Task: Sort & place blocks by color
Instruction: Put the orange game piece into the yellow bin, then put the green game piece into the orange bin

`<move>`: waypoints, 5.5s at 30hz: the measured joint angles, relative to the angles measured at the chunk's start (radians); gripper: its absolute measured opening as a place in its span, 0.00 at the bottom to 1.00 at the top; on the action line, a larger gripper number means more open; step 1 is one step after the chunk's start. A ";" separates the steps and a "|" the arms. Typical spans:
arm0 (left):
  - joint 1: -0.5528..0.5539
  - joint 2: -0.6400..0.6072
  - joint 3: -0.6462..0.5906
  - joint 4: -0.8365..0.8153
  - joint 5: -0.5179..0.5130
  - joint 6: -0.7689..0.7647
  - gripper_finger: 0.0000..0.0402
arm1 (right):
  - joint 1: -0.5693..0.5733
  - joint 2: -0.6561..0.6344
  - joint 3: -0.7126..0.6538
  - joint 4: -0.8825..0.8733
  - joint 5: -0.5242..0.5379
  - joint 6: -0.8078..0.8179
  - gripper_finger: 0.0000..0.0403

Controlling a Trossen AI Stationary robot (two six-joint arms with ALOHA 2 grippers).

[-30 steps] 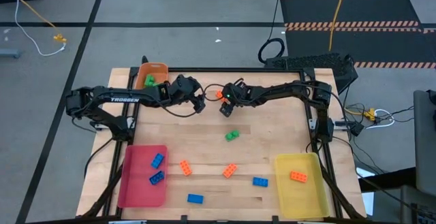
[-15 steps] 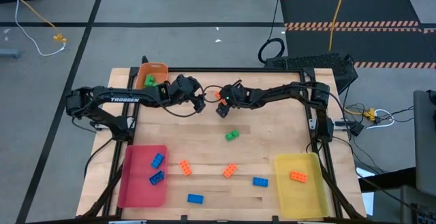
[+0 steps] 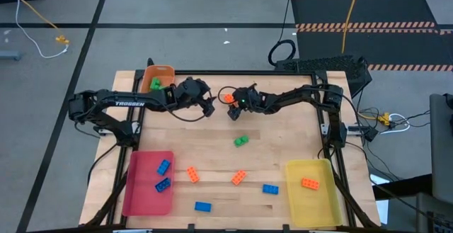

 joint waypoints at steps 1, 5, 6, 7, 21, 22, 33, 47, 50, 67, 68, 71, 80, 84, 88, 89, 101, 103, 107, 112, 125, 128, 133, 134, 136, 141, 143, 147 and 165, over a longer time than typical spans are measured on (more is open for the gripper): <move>-0.004 0.000 0.000 0.005 0.002 0.001 0.58 | 0.000 0.000 -0.003 0.003 0.000 -0.006 0.69; -0.018 0.000 0.000 0.013 0.005 0.014 0.58 | -0.001 0.000 -0.004 0.006 0.006 -0.025 0.63; -0.020 0.000 0.000 0.018 0.005 0.015 0.58 | -0.002 0.000 -0.004 0.006 0.005 -0.026 0.61; -0.021 0.000 0.000 0.023 0.005 0.016 0.58 | -0.003 0.000 -0.004 0.006 0.005 -0.027 0.60; -0.021 0.000 0.000 0.035 0.005 0.019 0.58 | -0.012 -0.001 -0.004 -0.007 0.005 -0.108 0.33; -0.021 0.000 0.000 0.034 0.005 0.019 0.58 | -0.012 -0.002 -0.003 -0.011 0.005 -0.113 0.33; -0.021 0.000 0.000 0.005 0.005 0.019 0.58 | 0.023 -0.110 -0.004 -0.227 0.000 -0.163 0.33; -0.039 0.000 0.000 0.006 0.005 0.020 0.58 | 0.229 -0.578 -0.004 -0.915 0.000 -0.038 0.33; -0.039 0.000 0.000 0.012 0.005 0.021 0.58 | 0.292 -0.685 -0.004 -1.066 -0.037 0.044 0.33; -0.046 0.000 0.000 0.073 0.034 0.020 0.58 | 0.771 -0.936 -0.020 -1.475 -0.239 0.588 0.33; -0.049 0.000 0.000 0.073 0.034 0.019 0.58 | 0.797 -0.930 -0.030 -1.474 -0.256 0.615 0.33; -0.061 0.000 0.000 0.073 0.034 0.019 0.58 | 0.872 -0.911 -0.060 -1.474 -0.313 0.697 0.33; -0.099 0.000 0.000 0.074 0.035 0.022 0.58 | 1.033 -0.866 -0.127 -1.461 -0.370 0.918 0.33; -0.099 0.000 0.000 0.082 0.035 0.020 0.58 | 1.077 -0.859 -0.163 -1.459 -0.370 1.025 0.33; -0.111 0.000 0.000 0.088 0.034 0.014 0.58 | 1.112 -0.859 -0.204 -1.439 -0.370 1.095 0.50; -0.116 0.000 0.000 0.088 0.034 0.014 0.58 | 1.118 -0.859 -0.212 -1.436 -0.370 1.106 0.56; -0.133 0.000 0.000 0.088 0.035 0.018 0.58 | 1.128 -0.877 -0.227 -1.430 -0.369 1.123 0.85; -0.133 0.000 0.000 0.088 0.035 0.018 0.58 | 1.128 -0.888 -0.227 -1.426 -0.363 1.122 0.83; -0.132 0.000 0.000 0.088 0.034 0.018 0.58 | 1.116 -0.915 -0.227 -1.394 -0.300 1.102 0.81; -0.132 0.000 0.000 0.088 0.034 0.020 0.58 | 1.082 -0.950 -0.227 -1.373 -0.179 1.036 0.79; -0.132 0.000 0.000 0.121 0.068 0.047 0.58 | 0.896 -0.983 -0.226 -1.130 0.027 0.647 0.79; -0.132 0.000 0.000 0.132 0.105 0.054 0.58 | 0.829 -0.972 -0.225 -1.053 0.069 0.520 0.79; -0.132 0.000 0.000 0.134 0.137 0.068 0.58 | 0.709 -0.920 -0.225 -0.966 0.080 0.337 0.79; -0.132 0.000 0.000 0.134 0.142 0.069 0.58 | 0.686 -0.904 -0.225 -0.951 0.080 0.304 0.79; -0.132 0.000 0.000 0.134 0.151 0.070 0.58 | 0.645 -0.868 -0.225 -0.931 0.079 0.240 0.79; -0.132 0.000 0.000 0.126 0.164 0.080 0.58 | 0.552 -0.765 -0.225 -0.848 0.065 0.084 0.79; -0.132 0.000 0.000 0.118 0.164 0.083 0.58 | 0.517 -0.724 -0.225 -0.793 0.041 0.027 0.79; -0.132 0.000 0.000 0.112 0.165 0.096 0.58 | 0.455 -0.653 -0.225 -0.681 0.015 -0.085 0.79; -0.148 0.000 0.000 0.116 0.287 -0.084 0.58 | 0.306 -0.456 -0.225 -0.438 -0.218 -0.355 0.79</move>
